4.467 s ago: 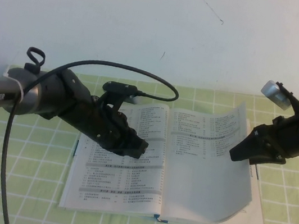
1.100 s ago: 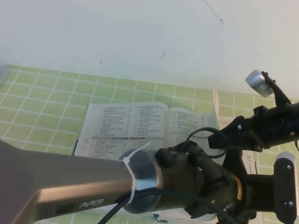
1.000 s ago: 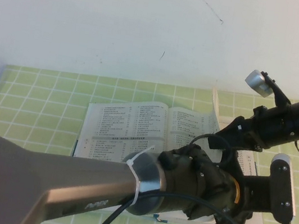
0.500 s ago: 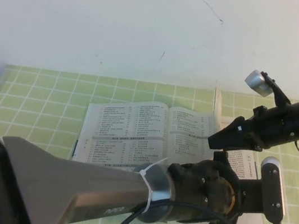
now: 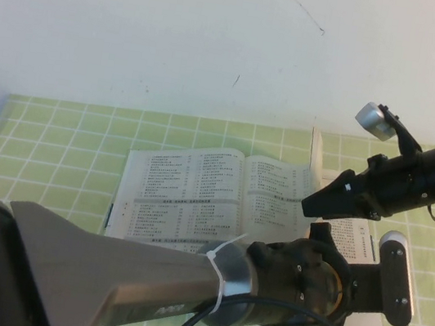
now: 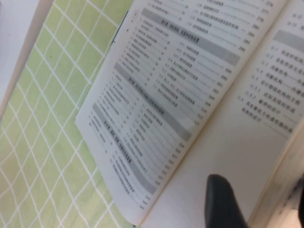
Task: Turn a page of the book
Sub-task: Open the closed book
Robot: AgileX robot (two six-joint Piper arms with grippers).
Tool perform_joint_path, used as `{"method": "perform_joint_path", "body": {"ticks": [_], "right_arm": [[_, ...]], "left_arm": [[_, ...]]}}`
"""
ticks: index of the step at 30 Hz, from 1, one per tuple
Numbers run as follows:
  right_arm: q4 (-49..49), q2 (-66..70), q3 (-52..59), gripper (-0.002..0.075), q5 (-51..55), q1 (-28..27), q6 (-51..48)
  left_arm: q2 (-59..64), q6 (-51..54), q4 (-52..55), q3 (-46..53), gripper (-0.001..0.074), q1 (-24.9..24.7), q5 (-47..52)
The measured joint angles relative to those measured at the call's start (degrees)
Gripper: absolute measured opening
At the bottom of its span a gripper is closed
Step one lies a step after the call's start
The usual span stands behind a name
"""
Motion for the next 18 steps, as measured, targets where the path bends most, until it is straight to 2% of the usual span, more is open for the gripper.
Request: {"method": "perform_joint_path", "body": {"ticks": [18], "right_arm": [[-2.8,0.0,-0.4,0.0324,1.2,0.0,-0.1]], "left_arm": [[1.3,-0.1,-1.4,-0.8,-0.0004,0.0,2.6]]}}
